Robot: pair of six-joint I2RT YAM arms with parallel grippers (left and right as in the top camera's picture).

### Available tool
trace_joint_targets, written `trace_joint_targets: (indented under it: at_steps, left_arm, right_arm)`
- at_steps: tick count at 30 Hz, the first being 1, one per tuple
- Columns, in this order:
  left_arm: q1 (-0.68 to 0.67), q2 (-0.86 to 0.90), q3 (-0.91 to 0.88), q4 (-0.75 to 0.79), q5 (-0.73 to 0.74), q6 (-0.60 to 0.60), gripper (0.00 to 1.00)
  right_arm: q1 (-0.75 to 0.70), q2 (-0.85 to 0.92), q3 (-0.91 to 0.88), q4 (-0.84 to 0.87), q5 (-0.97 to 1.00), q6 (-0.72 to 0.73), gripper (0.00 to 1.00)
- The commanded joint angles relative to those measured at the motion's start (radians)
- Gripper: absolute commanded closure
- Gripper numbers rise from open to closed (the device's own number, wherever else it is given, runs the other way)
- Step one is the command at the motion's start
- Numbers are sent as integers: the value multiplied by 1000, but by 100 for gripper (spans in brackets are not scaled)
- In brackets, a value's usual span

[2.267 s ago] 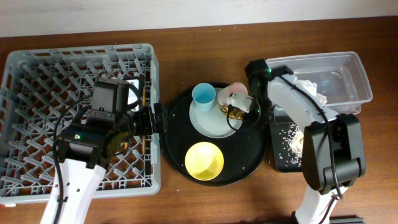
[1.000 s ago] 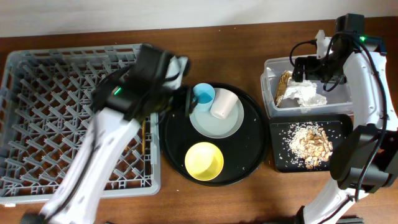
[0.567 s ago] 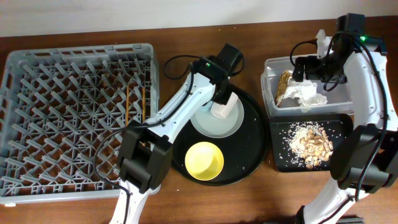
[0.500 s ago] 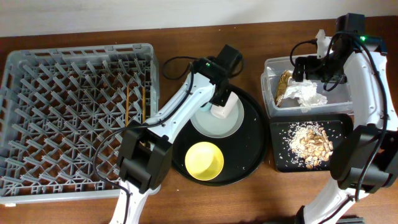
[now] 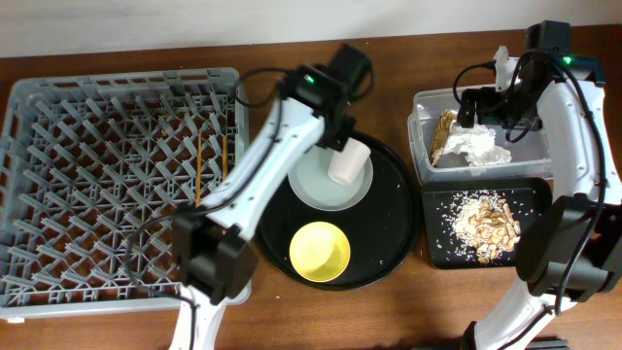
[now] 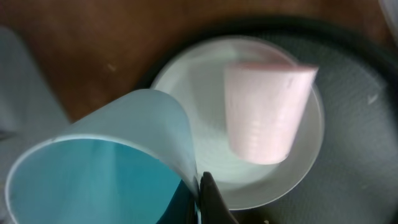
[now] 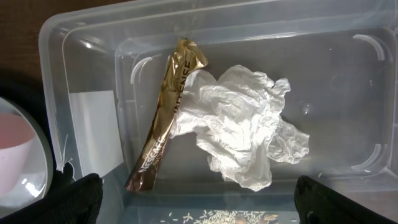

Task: Sort waste into correct bins and load items into the dishwasher rack
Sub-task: 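Grasp the blue cup with the left gripper and lift it, then place the blue cup upside down in the dish rack with the left gripper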

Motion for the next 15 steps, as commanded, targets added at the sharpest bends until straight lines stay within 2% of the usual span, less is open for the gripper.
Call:
trace_joint_targets:
  at_steps: [1, 2, 4, 5, 6, 8, 9, 12, 15]
  left_arm:
    - [159, -207, 192, -57, 200, 51, 99]
    - [297, -250, 199, -57, 385, 74, 100]
    - [480, -244, 188, -70, 661, 134, 99]
    - [611, -227, 148, -69, 827, 168, 100]
    - [694, -206, 113, -68, 938, 203, 100]
    - [866, -105, -15, -66, 1328, 350, 100]
    - [912, -50, -68, -57, 1446, 378, 100]
    - [991, 175, -134, -19, 1661, 380, 100]
    - [976, 271, -134, -22, 1709, 380, 100]
  right_arm:
    - [-6, -7, -3, 0, -2, 8, 1]
    - [-6, -7, -3, 0, -2, 8, 1]
    - [-6, -7, -3, 0, -2, 8, 1]
    - [-6, -7, -3, 0, -2, 8, 1]
    - [-6, -7, -3, 0, -2, 8, 1]
    - [-6, -7, -3, 0, -2, 8, 1]
    - [-6, -7, -3, 0, -2, 8, 1]
    - [-6, -7, -3, 0, -2, 8, 1]
    - [-6, -7, -3, 0, -2, 8, 2]
